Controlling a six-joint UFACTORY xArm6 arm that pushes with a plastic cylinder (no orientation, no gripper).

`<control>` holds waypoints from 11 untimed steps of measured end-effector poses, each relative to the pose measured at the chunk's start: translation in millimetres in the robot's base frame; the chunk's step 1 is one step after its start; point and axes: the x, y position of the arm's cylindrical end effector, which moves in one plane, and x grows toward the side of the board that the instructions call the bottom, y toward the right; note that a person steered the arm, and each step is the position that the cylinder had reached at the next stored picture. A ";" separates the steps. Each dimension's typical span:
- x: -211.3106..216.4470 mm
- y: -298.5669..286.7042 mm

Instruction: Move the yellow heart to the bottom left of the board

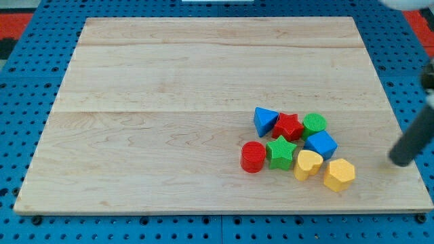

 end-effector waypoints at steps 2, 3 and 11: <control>69.6 -83.4; 36.1 -117.7; -12.1 -448.9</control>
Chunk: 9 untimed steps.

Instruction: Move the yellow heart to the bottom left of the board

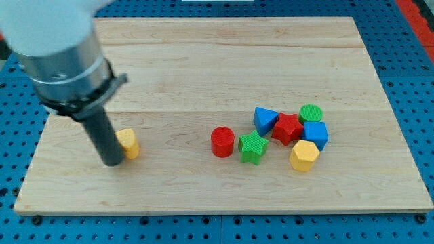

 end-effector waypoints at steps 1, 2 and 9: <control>-26.4 67.7; -34.8 93.2; -87.0 54.5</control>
